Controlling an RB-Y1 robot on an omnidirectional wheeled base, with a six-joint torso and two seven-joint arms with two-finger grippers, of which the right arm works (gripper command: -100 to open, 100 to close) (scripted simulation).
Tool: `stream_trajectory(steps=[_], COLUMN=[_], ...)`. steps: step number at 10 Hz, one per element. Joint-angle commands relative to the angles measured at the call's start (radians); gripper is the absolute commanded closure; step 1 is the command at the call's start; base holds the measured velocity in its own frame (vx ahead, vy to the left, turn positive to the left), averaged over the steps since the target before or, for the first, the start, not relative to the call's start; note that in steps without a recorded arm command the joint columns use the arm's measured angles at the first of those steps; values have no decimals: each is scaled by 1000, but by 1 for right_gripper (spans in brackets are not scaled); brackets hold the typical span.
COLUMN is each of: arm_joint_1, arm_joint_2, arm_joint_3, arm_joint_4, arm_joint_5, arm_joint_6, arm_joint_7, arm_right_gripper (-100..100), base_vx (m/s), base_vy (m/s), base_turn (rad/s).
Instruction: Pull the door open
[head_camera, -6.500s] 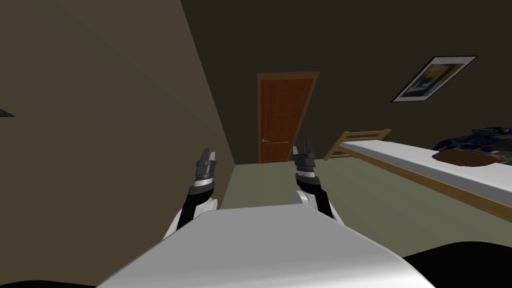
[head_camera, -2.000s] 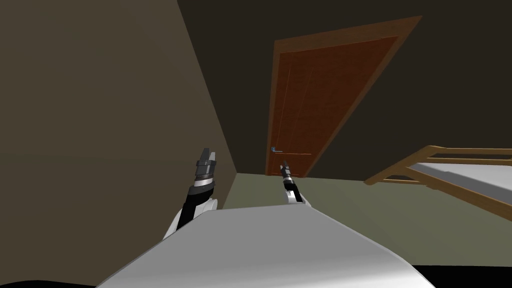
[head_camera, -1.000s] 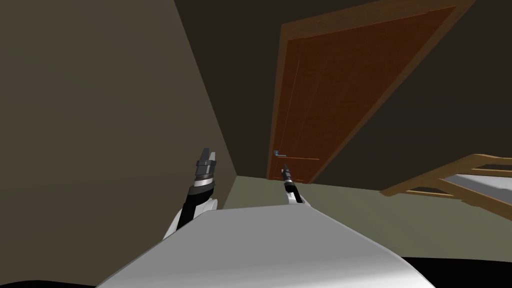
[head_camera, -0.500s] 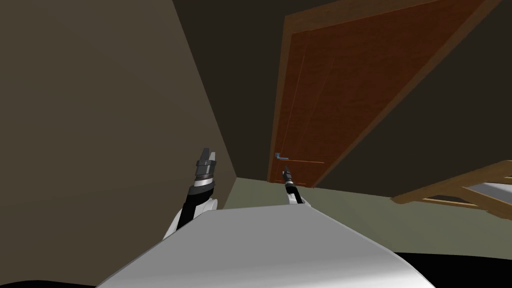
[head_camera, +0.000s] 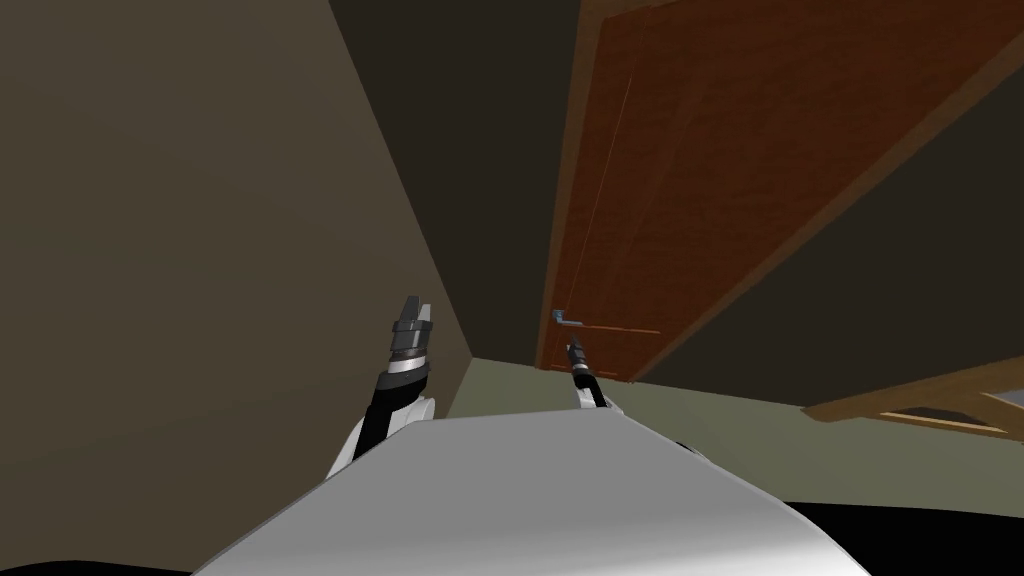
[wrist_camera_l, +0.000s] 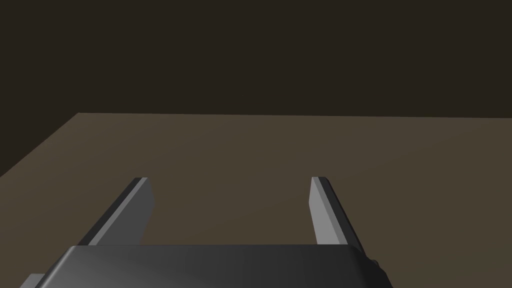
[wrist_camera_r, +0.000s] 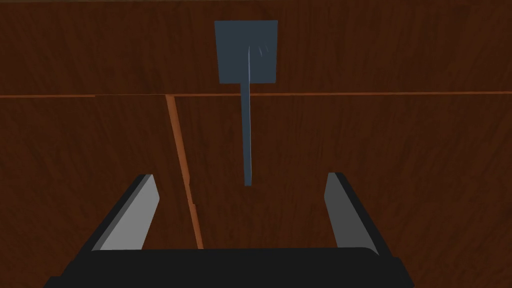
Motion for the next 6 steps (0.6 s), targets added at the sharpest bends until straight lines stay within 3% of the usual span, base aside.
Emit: stream_trajectory(steps=[1,3,5,6], arm_joint_1=[12,26,37,47], arm_joint_2=[-26,-56,-80,-102], arm_joint_3=[-10,-21,-30,-39], arm_joint_4=[11,24,34,44], arm_joint_5=[-5,-11,-16,-20], arm_joint_6=[-10,-20,-29,-37], arm_joint_7=[-27,-57,-81,-104], arm_right_gripper=[-100,-100,-100,-100], base_vx=[133,210,203,211], base_vy=[47,92,5,-42], base_turn=[171,163,112,125])
